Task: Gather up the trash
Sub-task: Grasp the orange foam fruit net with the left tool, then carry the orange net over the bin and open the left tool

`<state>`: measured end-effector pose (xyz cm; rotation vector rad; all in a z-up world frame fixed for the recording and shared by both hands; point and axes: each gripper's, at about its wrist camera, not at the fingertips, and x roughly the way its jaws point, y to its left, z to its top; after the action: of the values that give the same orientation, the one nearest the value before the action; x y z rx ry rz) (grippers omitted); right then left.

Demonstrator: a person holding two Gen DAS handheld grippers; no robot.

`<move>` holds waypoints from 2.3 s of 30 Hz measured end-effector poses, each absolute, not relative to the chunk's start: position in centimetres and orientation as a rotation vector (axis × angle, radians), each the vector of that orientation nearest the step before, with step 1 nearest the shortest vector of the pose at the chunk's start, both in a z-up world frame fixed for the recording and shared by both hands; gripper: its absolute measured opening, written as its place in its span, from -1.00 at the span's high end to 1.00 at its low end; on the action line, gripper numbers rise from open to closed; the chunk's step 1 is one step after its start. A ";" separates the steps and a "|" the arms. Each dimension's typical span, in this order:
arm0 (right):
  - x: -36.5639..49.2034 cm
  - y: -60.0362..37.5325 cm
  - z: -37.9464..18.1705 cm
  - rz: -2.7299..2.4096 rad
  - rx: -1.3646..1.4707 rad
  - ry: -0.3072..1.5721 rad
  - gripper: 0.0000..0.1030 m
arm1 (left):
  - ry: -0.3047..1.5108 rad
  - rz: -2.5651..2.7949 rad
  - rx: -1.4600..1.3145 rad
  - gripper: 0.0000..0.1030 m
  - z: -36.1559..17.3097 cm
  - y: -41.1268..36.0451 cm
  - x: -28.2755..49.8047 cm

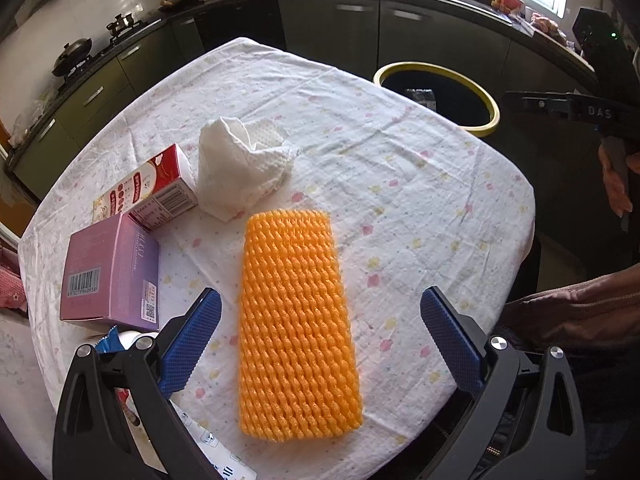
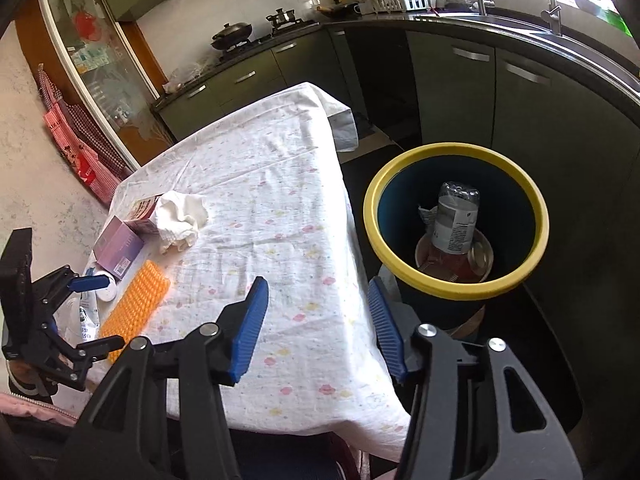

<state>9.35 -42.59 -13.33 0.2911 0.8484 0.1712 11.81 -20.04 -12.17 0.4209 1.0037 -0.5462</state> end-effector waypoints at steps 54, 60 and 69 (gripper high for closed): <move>5.0 -50.7 -14.7 -0.029 0.368 0.782 -0.12 | 0.856 -0.847 0.439 0.71 -4.1 -38.0 15.2; 4.3 -53.5 -15.8 -0.059 0.424 0.782 -0.12 | 0.873 -0.891 0.515 0.70 -4.7 -46.4 18.8; 4.5 -55.8 -17.2 -0.092 0.474 0.799 -0.14 | 0.920 -0.917 0.579 0.60 -9.3 -55.1 24.3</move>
<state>4.48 -55.83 -17.16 0.4740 0.7993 -0.0924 24.26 -55.06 -9.33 0.5787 0.9201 -0.9166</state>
